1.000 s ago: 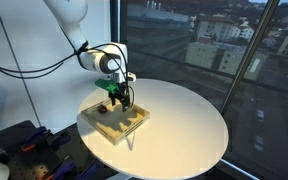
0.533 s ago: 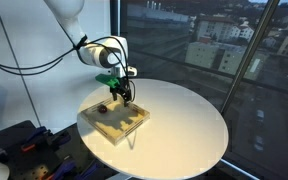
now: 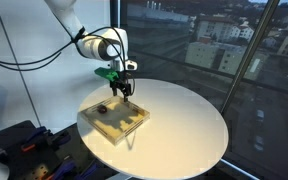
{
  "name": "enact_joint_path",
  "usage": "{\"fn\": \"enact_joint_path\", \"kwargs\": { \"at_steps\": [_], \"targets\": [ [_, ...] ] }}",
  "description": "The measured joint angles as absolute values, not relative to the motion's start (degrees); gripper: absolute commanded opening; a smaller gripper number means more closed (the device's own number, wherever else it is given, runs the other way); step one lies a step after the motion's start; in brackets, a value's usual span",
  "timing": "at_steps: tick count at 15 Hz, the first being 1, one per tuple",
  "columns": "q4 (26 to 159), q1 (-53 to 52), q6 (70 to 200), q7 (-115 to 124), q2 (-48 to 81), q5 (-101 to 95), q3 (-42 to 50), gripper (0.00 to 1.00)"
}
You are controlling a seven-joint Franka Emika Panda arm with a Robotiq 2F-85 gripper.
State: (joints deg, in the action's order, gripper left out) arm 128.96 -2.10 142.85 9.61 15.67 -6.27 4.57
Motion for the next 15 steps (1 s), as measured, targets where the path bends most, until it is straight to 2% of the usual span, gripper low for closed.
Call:
{"fn": "enact_joint_path", "kwargs": {
  "at_steps": [15],
  "targets": [
    [129.6, -2.0, 136.4, 11.4, 8.7, -5.4, 4.1, 1.00]
  ]
}}
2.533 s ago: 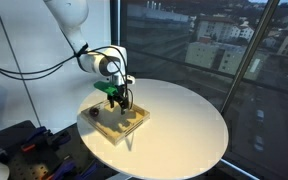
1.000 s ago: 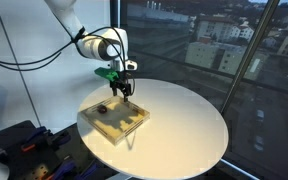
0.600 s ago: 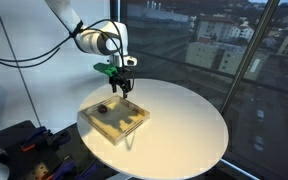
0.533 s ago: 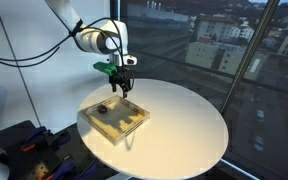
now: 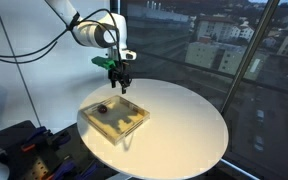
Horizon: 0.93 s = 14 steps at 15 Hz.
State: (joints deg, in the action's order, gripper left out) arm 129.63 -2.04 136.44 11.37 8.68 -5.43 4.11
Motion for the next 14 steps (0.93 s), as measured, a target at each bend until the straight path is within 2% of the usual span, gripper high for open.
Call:
{"fn": "enact_joint_path", "kwargs": {
  "at_steps": [14],
  "targets": [
    [130.2, -1.9, 132.6, 11.7, 3.2, -2.8, 3.2, 1.00]
  ]
}}
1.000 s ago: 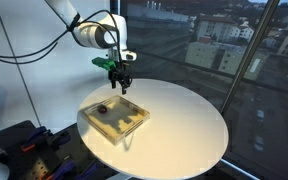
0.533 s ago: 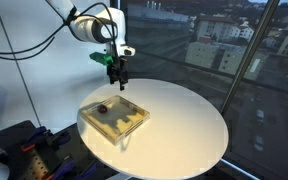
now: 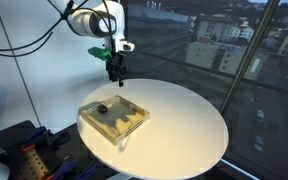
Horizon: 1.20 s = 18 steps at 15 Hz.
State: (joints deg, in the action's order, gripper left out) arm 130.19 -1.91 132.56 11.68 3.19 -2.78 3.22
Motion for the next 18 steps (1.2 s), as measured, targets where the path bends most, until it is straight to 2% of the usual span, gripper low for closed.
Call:
{"fn": "enact_joint_path", "kwargs": {
  "at_steps": [18],
  "targets": [
    [127.7, -1.6, 128.3, 10.1, -0.5, 2.8, 2.6, 1.00]
  ]
}}
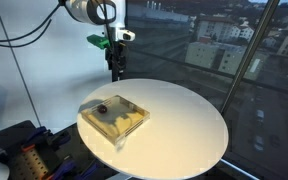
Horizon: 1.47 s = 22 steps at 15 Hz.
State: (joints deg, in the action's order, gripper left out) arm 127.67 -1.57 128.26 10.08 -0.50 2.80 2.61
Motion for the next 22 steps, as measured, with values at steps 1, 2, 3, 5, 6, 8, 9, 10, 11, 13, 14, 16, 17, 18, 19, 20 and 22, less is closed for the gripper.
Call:
{"fn": "enact_joint_path", "kwargs": {
  "at_steps": [1, 2, 3, 5, 6, 8, 9, 10, 11, 13, 14, 16, 17, 18, 19, 20, 22],
  "targets": [
    [127.6, -1.6, 128.3, 9.5, -0.7, 3.0, 2.5, 1.00],
    [127.5, -1.6, 128.3, 8.8, -0.8, 3.2, 2.4, 1.00],
    [127.4, -1.6, 128.3, 8.2, -0.9, 3.3, 2.3, 1.00],
    [127.4, -1.6, 128.2, 6.9, -1.3, 3.5, 2.2, 1.00],
    [127.4, -1.6, 128.2, 6.2, -1.5, 3.6, 2.1, 1.00],
    [127.4, -1.6, 127.8, 5.1, -1.9, 3.8, 1.9, 1.00],
    [127.4, -1.6, 127.5, 4.6, -2.1, 3.8, 1.9, 1.00],
    [127.4, -1.6, 127.2, 4.2, -2.3, 3.9, 1.8, 1.00],
    [127.4, -1.6, 126.8, 4.0, -2.5, 3.9, 1.8, 1.00],
    [127.4, -1.6, 125.9, 3.7, -3.0, 3.9, 1.8, 1.00],
    [127.4, -1.6, 125.6, 3.6, -3.3, 3.9, 1.8, 1.00],
    [127.4, -1.6, 125.0, 3.5, -3.8, 3.9, 1.8, 1.00],
    [127.4, -1.6, 124.7, 3.5, -4.1, 3.9, 1.8, 1.00],
    [127.4, -1.6, 124.4, 3.5, -4.4, 3.9, 1.8, 1.00],
    [127.4, -1.6, 124.1, 3.5, -4.7, 3.9, 1.8, 1.00],
    [127.5, -1.6, 123.8, 3.5, -5.0, 3.9, 1.8, 1.00],
    [127.5, -1.6, 123.5, 3.5, -5.6, 3.9, 1.8, 1.00]
  ]
}}
